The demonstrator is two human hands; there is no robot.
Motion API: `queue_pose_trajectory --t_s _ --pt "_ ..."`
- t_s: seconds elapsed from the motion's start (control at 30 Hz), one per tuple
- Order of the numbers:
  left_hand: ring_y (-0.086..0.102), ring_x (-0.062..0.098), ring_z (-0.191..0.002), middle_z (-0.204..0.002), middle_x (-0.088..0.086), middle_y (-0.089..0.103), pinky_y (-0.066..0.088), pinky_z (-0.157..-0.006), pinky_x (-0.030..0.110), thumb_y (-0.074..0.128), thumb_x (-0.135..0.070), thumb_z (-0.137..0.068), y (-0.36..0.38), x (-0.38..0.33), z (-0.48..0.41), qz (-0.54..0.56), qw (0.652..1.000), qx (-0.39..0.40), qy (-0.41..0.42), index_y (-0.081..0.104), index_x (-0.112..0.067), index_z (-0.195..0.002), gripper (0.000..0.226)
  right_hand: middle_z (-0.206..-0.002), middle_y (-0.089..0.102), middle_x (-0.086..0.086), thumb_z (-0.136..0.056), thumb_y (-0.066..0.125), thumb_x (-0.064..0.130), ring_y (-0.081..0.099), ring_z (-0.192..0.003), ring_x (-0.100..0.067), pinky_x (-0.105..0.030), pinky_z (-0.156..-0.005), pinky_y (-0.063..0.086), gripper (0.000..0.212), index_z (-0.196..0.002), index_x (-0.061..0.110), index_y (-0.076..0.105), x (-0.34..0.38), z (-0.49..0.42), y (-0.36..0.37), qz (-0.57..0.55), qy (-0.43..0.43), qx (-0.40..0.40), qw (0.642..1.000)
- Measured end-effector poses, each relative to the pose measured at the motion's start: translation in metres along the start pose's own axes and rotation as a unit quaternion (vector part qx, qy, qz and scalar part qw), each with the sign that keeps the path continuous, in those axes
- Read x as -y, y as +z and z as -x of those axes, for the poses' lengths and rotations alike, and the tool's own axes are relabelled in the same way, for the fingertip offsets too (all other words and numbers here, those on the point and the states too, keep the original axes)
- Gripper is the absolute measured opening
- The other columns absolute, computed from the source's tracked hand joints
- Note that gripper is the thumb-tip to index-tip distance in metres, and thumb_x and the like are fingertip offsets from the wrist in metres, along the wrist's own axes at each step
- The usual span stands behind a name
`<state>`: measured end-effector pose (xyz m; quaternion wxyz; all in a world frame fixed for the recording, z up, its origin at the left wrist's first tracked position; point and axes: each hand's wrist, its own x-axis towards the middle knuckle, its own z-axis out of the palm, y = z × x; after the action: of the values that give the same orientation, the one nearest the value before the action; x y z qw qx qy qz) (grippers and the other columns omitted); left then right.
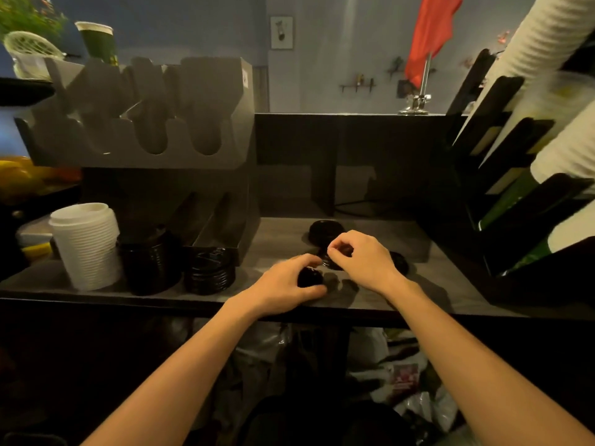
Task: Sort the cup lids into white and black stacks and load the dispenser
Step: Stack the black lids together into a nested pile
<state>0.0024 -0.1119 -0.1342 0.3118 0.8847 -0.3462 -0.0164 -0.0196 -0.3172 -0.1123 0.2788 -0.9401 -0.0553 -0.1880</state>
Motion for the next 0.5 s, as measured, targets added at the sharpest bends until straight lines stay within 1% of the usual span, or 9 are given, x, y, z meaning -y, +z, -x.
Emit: queue_pose_trajectory --t_s 0.07,0.13,0.2,0.23,0.3,0.33,0.4,0.43,0.5 --pt "0.056 0.007 -0.125 -0.139 -0.009 0.059 0.047 -0.106 0.030 0.067 -0.045 -0.096 0.003 -0.001 -0.006 0.012 1.000 -0.013 -0.002 0.051 -0.028 -0.144 0.053 -0.103 0.062 0.012 -0.097 0.062 0.036 0.058 -0.096 -0.008 -0.032 -0.082 0.053 0.009 -0.100 0.032 0.068 -0.010 -0.005 0.000 -0.015 0.004 -0.014 1.000" --pt "0.060 0.005 -0.116 -0.129 -0.009 0.065 0.050 -0.098 0.028 0.060 -0.047 -0.100 0.006 -0.001 -0.013 0.009 0.999 -0.040 0.004 0.059 -0.026 -0.136 0.041 -0.103 0.062 0.009 -0.096 0.064 0.033 0.058 -0.096 -0.009 -0.032 -0.083 0.052 0.007 -0.099 0.029 0.069 -0.018 -0.012 -0.001 -0.030 0.007 -0.023 0.999" --pt "0.065 0.004 -0.097 -0.107 -0.010 0.071 0.051 -0.083 0.027 0.053 -0.047 -0.103 0.007 0.000 -0.023 0.012 0.996 -0.088 0.001 0.068 -0.028 -0.116 0.027 -0.104 0.062 0.006 -0.095 0.065 0.031 0.059 -0.097 -0.012 -0.030 -0.084 0.050 0.008 -0.099 0.027 0.070 -0.024 -0.021 -0.003 -0.029 -0.001 -0.021 0.999" --pt "0.065 0.004 -0.085 -0.093 -0.010 0.071 0.049 -0.074 0.029 0.051 -0.047 -0.104 0.006 0.001 -0.029 0.017 0.993 -0.121 -0.004 0.070 -0.028 -0.101 0.027 -0.104 0.061 0.006 -0.094 0.067 0.032 0.059 -0.099 -0.013 -0.029 -0.085 0.049 0.009 -0.100 0.027 0.070 -0.027 -0.027 -0.005 -0.022 -0.006 -0.006 1.000" --pt "0.058 0.010 -0.065 -0.068 -0.008 0.062 0.041 -0.061 0.034 0.048 -0.048 -0.105 0.003 0.006 -0.043 0.023 0.981 -0.190 -0.012 0.062 -0.024 -0.074 0.042 -0.109 0.058 0.008 -0.090 0.071 0.041 0.056 -0.105 -0.014 -0.031 -0.090 0.047 0.019 -0.106 0.032 0.067 -0.033 -0.039 -0.012 0.020 -0.009 0.064 0.998" --pt "0.055 0.012 -0.060 -0.062 -0.007 0.058 0.038 -0.058 0.035 0.048 -0.048 -0.105 0.000 0.006 -0.050 0.029 0.977 -0.213 -0.019 0.058 -0.021 -0.067 0.048 -0.113 0.056 0.008 -0.086 0.073 0.046 0.054 -0.107 -0.014 -0.033 -0.092 0.046 0.028 -0.111 0.035 0.065 -0.034 -0.045 -0.015 0.052 -0.007 0.110 0.993" --pt "0.049 0.011 -0.052 -0.055 -0.006 0.052 0.033 -0.054 0.034 0.049 -0.048 -0.105 -0.008 0.007 -0.066 0.044 0.970 -0.236 -0.035 0.051 -0.022 -0.059 0.053 -0.119 0.052 0.009 -0.078 0.078 0.054 0.051 -0.109 -0.014 -0.036 -0.094 0.046 0.046 -0.118 0.038 0.061 -0.037 -0.058 -0.021 0.097 0.002 0.187 0.977" --pt "0.045 0.009 -0.048 -0.051 -0.007 0.049 0.031 -0.053 0.032 0.050 -0.047 -0.105 -0.011 0.007 -0.074 0.055 0.968 -0.243 -0.043 0.048 -0.023 -0.057 0.054 -0.120 0.052 0.010 -0.075 0.080 0.054 0.051 -0.109 -0.014 -0.036 -0.093 0.047 0.052 -0.120 0.037 0.060 -0.037 -0.064 -0.022 0.107 0.006 0.218 0.970" --pt "0.038 0.008 -0.040 -0.045 -0.009 0.041 0.030 -0.051 0.030 0.051 -0.046 -0.105 -0.017 0.008 -0.090 0.095 0.962 -0.243 -0.078 0.043 -0.020 -0.055 0.058 -0.119 0.051 0.011 -0.072 0.083 0.054 0.051 -0.107 -0.013 -0.032 -0.089 0.049 0.057 -0.119 0.034 0.059 -0.035 -0.077 -0.024 0.122 0.005 0.268 0.956"
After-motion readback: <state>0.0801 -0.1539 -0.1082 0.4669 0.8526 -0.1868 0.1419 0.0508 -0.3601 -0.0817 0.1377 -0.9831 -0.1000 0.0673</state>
